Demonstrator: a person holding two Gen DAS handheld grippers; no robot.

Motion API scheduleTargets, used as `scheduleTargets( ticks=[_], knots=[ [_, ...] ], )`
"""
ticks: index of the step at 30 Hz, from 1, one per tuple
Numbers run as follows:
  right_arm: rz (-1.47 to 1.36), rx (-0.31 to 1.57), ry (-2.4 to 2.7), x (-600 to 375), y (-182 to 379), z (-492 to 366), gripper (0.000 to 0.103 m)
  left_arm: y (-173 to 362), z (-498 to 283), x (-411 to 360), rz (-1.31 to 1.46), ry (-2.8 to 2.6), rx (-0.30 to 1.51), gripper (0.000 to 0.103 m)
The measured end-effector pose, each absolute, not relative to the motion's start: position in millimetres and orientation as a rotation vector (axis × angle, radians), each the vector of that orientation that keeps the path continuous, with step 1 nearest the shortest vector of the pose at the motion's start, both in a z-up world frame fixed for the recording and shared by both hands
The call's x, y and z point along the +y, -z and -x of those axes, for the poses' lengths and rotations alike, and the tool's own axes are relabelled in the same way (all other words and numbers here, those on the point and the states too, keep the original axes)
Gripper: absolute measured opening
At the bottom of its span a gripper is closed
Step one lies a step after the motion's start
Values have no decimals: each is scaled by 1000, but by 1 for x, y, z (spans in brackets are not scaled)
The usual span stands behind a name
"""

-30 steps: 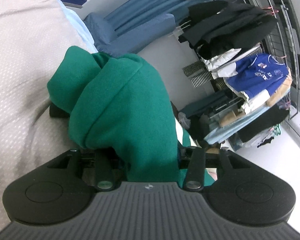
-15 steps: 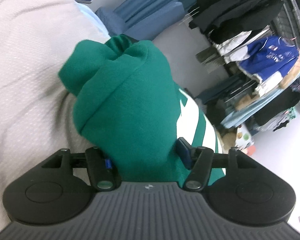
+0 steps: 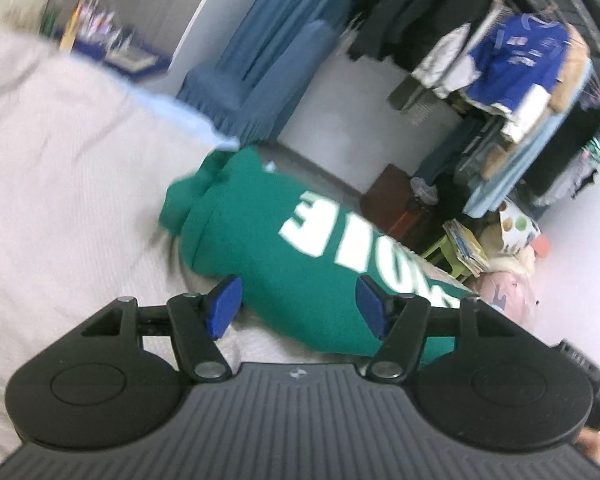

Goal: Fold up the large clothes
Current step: 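Release the folded hoodie with both grippers and pull back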

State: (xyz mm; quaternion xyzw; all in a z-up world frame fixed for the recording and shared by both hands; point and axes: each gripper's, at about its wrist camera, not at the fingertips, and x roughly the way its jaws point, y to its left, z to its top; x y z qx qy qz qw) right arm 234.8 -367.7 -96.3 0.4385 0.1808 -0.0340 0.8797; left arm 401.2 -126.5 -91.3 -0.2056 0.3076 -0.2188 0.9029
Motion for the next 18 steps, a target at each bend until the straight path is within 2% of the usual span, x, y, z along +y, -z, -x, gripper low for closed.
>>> scheduleTargets(
  ticks=[5,10,18],
  knots=[
    [-744,336,16,-332,39,-198,65,32,-342,-130,295,474,519,69],
    [-585,275,-26,-294,5,-153,65,-7,-288,-127,227,491,445,69],
    [-458,246,-59,-258,-9,-100,66,-45,-199,-125,86,523,346,69]
  ],
)
